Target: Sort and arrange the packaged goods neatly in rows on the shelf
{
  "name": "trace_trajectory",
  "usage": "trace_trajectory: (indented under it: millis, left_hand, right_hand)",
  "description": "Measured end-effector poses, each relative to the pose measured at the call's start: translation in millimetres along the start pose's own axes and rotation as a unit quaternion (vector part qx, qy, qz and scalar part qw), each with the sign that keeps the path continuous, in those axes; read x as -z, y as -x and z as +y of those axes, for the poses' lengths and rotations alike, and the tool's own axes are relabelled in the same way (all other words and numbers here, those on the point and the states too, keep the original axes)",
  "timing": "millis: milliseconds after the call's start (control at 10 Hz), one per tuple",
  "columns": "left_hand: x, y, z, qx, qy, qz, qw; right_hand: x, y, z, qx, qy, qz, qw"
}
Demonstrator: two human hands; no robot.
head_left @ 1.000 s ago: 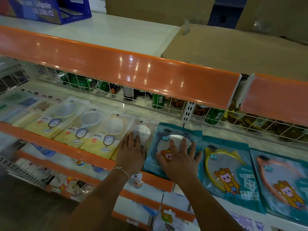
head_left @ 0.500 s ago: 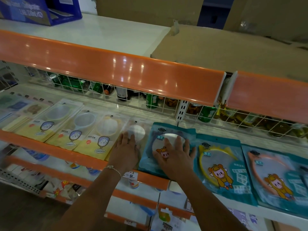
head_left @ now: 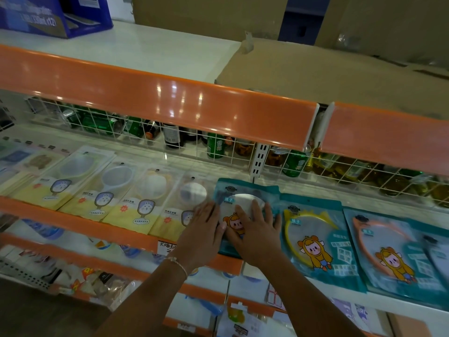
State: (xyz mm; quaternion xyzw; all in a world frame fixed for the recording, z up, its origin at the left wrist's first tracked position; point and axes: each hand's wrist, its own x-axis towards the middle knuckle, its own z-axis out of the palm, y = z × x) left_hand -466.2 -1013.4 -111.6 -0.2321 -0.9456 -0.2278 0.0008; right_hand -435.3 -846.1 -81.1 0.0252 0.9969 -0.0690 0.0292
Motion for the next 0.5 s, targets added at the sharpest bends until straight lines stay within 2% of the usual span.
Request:
trace_trajectory:
  millis: [300,500]
  left_hand:
    - [5.6,-0.1,7.9,0.011,0.013,-0.006,1.0]
    - [18.6,-13.9,5.5,0.01,-0.003,0.024,1.0]
  right_hand:
    - [0.5,1.1,0.0,0.003,-0.014,0.01,1.0]
    - [13.9,-4.0,8.0,-0.034,-0.064,0.029,0.997]
